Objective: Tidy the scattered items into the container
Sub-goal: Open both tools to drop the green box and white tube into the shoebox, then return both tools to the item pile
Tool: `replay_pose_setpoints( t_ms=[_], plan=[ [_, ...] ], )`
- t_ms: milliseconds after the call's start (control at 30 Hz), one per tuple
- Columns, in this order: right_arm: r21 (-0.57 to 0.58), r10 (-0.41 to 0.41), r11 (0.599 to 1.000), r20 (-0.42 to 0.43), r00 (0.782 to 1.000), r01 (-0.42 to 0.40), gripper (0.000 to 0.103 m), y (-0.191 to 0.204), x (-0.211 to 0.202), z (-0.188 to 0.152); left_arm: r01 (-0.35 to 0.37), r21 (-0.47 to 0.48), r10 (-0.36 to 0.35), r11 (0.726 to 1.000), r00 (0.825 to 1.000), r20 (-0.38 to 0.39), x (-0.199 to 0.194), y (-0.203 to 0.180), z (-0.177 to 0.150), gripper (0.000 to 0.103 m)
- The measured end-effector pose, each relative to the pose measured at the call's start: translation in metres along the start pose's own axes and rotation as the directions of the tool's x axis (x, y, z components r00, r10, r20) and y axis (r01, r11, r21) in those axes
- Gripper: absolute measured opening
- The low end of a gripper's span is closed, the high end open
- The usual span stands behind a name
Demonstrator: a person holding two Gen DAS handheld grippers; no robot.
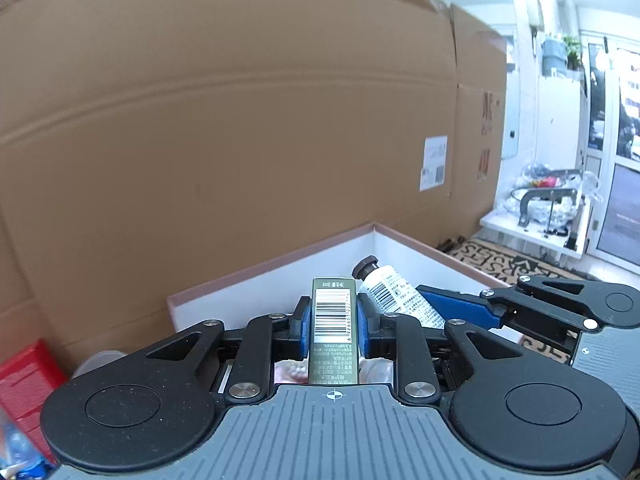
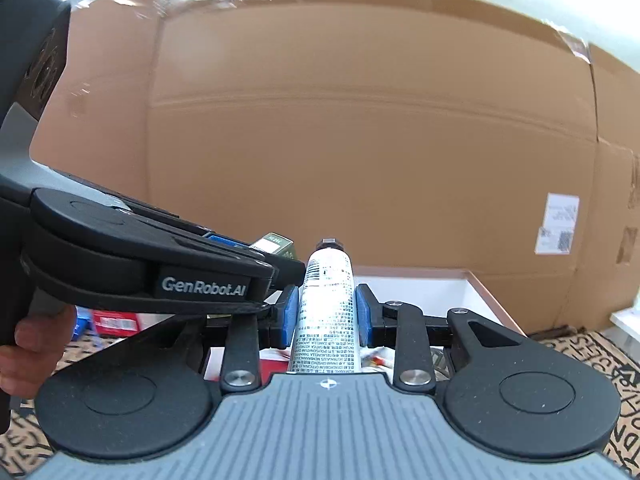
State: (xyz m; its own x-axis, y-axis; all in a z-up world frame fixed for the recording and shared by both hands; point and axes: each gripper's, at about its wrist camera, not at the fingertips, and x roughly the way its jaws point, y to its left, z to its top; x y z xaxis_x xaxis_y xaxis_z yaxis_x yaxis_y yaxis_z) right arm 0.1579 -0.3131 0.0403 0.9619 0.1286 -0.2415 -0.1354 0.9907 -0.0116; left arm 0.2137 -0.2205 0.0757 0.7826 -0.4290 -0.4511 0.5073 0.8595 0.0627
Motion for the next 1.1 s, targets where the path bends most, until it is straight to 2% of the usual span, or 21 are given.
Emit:
replay_pose_setpoints(
  t_ms=[33, 67, 100, 133, 200, 300, 400, 533, 767, 1100],
  plan=[
    [0.007, -0.003, 1.000, -0.006, 1.000, 0.003, 0.036, -0.003, 0.005, -0.003, 0.002, -0.008, -0.002, 1.000, 1.000, -0.003, 0.008, 0.000, -0.001, 0.040],
    [0.015, -0.009, 1.000, -0.007, 1.000, 0.009, 0.036, -0.006, 0.010, -0.006, -0.012, -0.018, 0.012, 1.000, 1.000, -0.002, 0.014, 0.001, -0.003, 0.045],
    [0.021, -0.030, 0.999, -0.003, 1.000, 0.031, 0.044, -0.008, 0.014, -0.009, -0.035, -0.028, 0.036, 0.999, 0.999, 0.000, 0.020, 0.002, -0.006, 0.064],
    [0.020, -0.080, 0.997, 0.000, 0.997, 0.080, 0.063, -0.010, 0.018, -0.013, -0.076, -0.040, 0.076, 0.996, 0.997, 0.005, 0.023, 0.003, -0.009, 0.087],
    [0.005, -0.142, 0.990, 0.010, 0.990, 0.142, 0.083, -0.014, 0.020, -0.021, -0.156, -0.066, 0.157, 0.986, 0.987, 0.018, 0.025, 0.007, -0.018, 0.103],
    [0.043, -0.127, 0.991, -0.004, 0.992, 0.128, 0.082, -0.020, 0.019, -0.030, -0.122, -0.107, 0.125, 0.987, 0.992, 0.017, 0.019, 0.015, -0.028, 0.103],
    [0.101, -0.125, 0.987, -0.004, 0.992, 0.125, 0.091, -0.020, 0.018, -0.037, -0.122, -0.142, 0.125, 0.982, 0.992, 0.013, 0.012, 0.018, -0.036, 0.103],
    [0.095, -0.111, 0.989, -0.018, 0.994, 0.112, 0.098, -0.007, 0.026, -0.038, -0.128, -0.137, 0.132, 0.982, 0.991, 0.020, 0.004, 0.017, -0.041, 0.103],
    [0.079, -0.153, 0.985, -0.039, 0.987, 0.156, 0.102, 0.002, 0.012, -0.042, -0.149, -0.172, 0.153, 0.974, 0.988, 0.012, -0.019, 0.030, -0.051, 0.103],
    [0.070, -0.137, 0.988, -0.057, 0.989, 0.141, 0.102, 0.024, -0.008, -0.036, -0.212, -0.247, 0.215, 0.946, 0.977, -0.014, -0.062, 0.052, -0.069, 0.103]
  ],
)
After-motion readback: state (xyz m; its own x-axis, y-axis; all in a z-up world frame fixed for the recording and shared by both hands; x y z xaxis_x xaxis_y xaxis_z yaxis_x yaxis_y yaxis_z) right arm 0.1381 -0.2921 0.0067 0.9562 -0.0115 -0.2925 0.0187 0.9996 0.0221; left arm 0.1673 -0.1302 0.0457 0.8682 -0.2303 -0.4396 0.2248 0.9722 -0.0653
